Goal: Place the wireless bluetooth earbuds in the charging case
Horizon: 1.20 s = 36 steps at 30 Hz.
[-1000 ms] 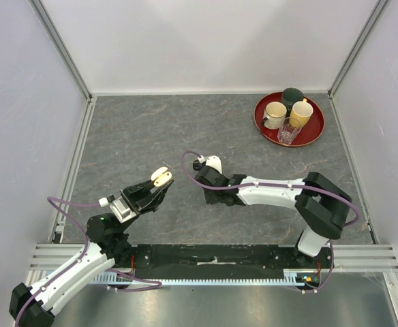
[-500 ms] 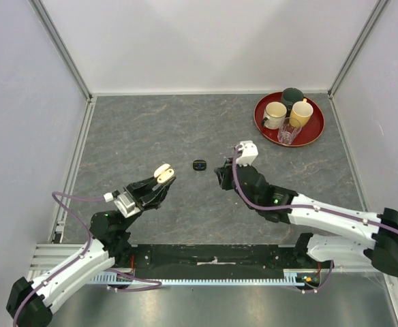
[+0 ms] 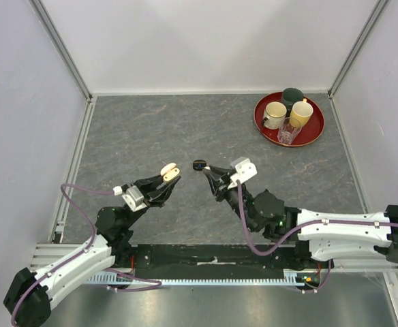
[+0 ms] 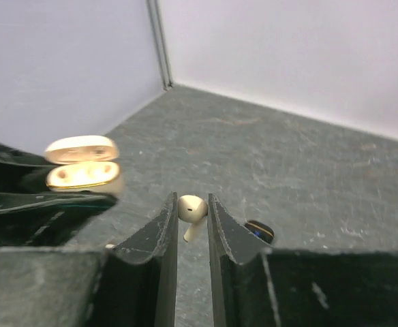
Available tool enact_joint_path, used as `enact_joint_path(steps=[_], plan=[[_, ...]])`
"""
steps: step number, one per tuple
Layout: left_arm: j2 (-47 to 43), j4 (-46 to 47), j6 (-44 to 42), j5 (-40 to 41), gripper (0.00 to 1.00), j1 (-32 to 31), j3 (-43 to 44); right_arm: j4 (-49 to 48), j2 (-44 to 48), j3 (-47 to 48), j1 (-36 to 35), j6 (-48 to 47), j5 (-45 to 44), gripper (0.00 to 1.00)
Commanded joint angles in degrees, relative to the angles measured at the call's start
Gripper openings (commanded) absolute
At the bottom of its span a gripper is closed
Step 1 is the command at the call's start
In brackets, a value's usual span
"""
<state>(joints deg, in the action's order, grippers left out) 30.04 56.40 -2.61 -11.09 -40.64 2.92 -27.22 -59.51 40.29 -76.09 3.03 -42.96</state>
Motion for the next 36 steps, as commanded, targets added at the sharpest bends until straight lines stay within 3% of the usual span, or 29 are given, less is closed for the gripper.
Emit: enact_joint_path(steps=[1, 6, 12, 26, 30, 36], plan=[[0.72, 3.54, 0.94, -0.42, 0.02, -0.23, 1.30, -19.14, -1.92, -1.18, -6.25, -19.27, -5.82, 0.00], [1.42, 3.80, 1.03, -1.04, 0.02, -0.23, 1.48, -32.60, -6.32, -3.20, -9.51, -26.49, -5.03, 0.00], [1.86, 4.24, 1.73, -2.00, 0.02, -0.23, 1.39, -37.98, -9.22, -2.68, -9.69, -25.88, -0.64, 0.00], [5.99, 10.13, 5.07, -3.76, 0.02, -0.23, 2.00, -34.04, -14.67, 2.77, -8.72, -20.52, 2.70, 0.00], [6.17, 8.73, 5.86, -4.90, 0.02, -0.14, 3.23, -30.88, -14.33, 3.82, -6.61, -14.73, 5.86, 0.00], [6.26, 8.64, 6.04, -4.73, 0.02, -0.23, 3.23, -28.24, -14.23, 5.14, -5.12, -14.10, 8.15, 0.00]])
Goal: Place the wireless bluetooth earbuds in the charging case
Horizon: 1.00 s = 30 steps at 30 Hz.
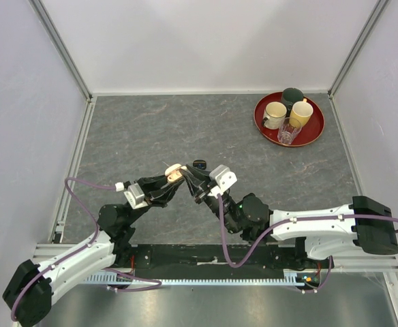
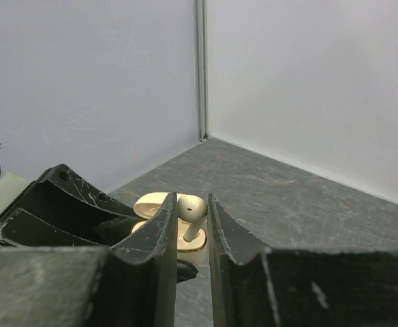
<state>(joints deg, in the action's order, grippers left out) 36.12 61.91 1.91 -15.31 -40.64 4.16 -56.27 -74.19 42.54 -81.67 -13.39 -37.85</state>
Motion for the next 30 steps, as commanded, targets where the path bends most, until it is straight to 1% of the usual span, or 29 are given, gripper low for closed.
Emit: enact_joint_path(steps=[1, 7, 13, 16, 20, 30], plan=[[0.18, 3.13, 1.52, -0.60, 0.02, -0.23, 2.08, 1.25, 0.45, 2.98, 0.54, 2.49, 3.30, 0.00], [0.36, 2.16, 1.87, -1.04, 0.02, -0.23, 2.60, 3.89, -0.42, 4.04, 0.90, 3.19, 5.94, 0.00], [-0.43, 1.90, 1.95, -1.48, 0.02, -0.14, 2.78, 4.59, -1.92, 4.21, 0.81, 1.09, 5.32, 0.00], [-1.05, 1.90, 1.87, -1.39, 0.02, -0.23, 2.43, 6.78, -3.06, 5.62, 0.90, -0.06, 4.45, 0.00], [-1.58, 1.64, 1.87, -0.95, 0.02, -0.14, 2.08, 3.89, -3.06, 4.04, 0.81, -0.76, 3.13, 0.00], [-2.02, 0.49, 2.04, -1.04, 0.02, -0.23, 2.34, 3.71, -1.66, 3.77, 1.42, -2.43, 2.60, 0.00]])
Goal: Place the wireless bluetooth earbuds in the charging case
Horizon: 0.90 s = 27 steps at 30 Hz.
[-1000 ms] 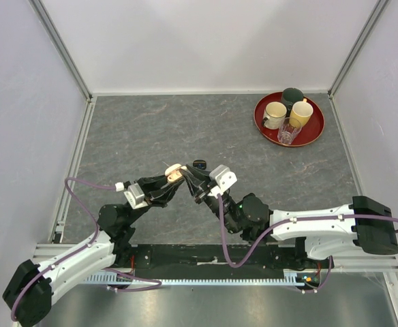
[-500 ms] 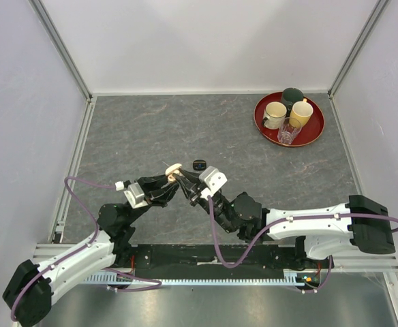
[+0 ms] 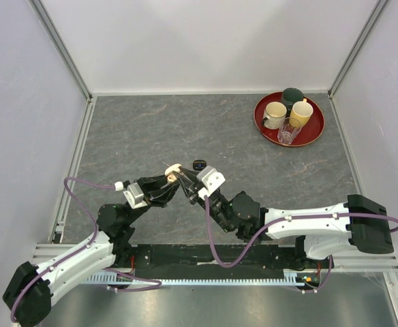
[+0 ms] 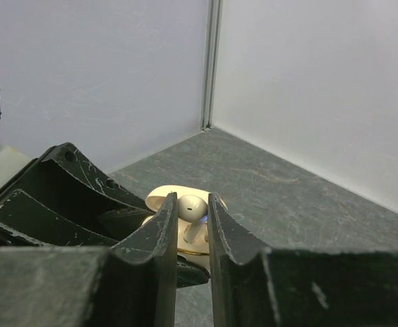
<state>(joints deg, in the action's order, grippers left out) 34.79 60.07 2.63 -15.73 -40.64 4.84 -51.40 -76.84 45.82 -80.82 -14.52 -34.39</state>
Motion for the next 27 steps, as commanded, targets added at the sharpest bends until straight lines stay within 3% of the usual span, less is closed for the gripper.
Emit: enact_joint_path(steps=[1, 27], plan=[[-0.86, 2.24, 1.32, -0.62, 0.02, -0.23, 1.66, -1.16, 1.16, 0.32, 0.66, -1.38, -0.68, 0.00], [-1.65, 1.89, 0.79, 0.96, 0.02, -0.23, 1.93, 1.29, 3.53, -3.28, 1.01, -6.39, 4.86, 0.00]])
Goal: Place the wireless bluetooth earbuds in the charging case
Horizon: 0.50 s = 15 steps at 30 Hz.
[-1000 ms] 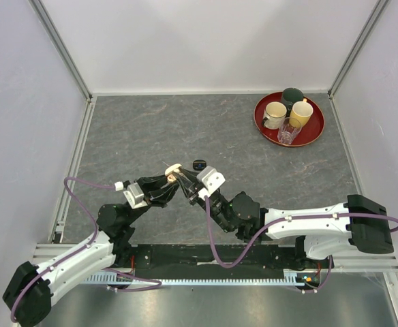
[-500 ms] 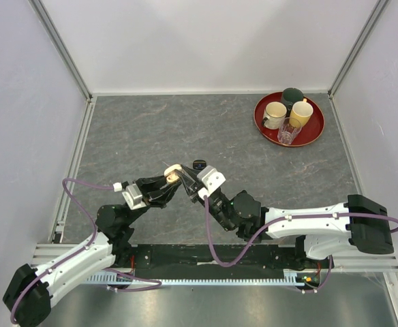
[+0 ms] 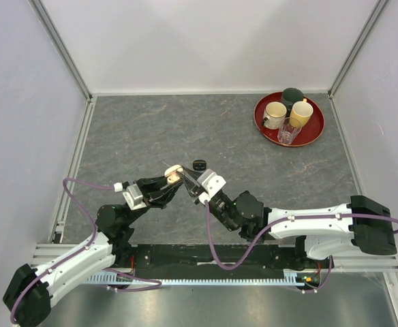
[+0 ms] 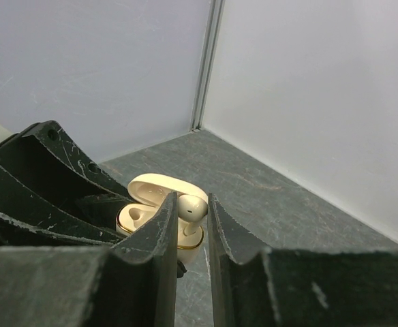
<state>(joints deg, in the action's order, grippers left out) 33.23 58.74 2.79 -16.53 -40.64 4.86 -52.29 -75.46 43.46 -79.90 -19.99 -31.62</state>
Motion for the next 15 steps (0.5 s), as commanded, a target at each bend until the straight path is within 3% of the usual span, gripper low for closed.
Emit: enact_joint_path(steps=[1, 15], plan=[[-0.01, 3.48, 0.81, 2.20, 0.02, -0.23, 1.90, 2.72, 2.16, -0.92, 0.09, -0.93, 2.26, 0.00], [0.43, 4.36, 1.96, 2.56, 0.02, -0.14, 2.26, 7.73, 1.72, -0.57, 0.09, -2.33, 4.89, 0.02]])
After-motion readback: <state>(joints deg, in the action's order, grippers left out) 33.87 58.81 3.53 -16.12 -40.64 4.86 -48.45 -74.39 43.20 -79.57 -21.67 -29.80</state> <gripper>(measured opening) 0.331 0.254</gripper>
